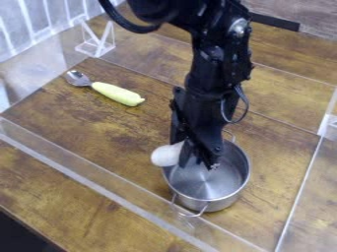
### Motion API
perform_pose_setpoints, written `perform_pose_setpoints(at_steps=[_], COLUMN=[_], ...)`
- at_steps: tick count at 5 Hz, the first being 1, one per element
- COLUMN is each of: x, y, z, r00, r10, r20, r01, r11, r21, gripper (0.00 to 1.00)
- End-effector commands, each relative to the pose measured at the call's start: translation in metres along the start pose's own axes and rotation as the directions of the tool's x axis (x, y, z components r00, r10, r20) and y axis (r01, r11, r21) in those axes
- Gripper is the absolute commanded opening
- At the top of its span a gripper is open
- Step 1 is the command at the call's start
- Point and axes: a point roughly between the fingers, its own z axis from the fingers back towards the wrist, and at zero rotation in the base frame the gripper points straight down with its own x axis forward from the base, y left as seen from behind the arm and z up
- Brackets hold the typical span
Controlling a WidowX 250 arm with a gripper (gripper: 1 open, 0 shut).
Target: Put the mushroom in the silver pot
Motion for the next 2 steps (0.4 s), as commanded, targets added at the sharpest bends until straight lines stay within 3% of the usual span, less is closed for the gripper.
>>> perform_pose_setpoints(at_steps=[1, 2], x=[0.009, 0.013], y=[0.021, 0.019], z=[0.008, -0.01], r00=[0.994, 0.996], r10=[0.091, 0.059], r20=[0.052, 0.067], r01=[-0.091, -0.058], r11=[0.996, 0.998], r21=[0.003, -0.012], gripper=[0.0, 0.0])
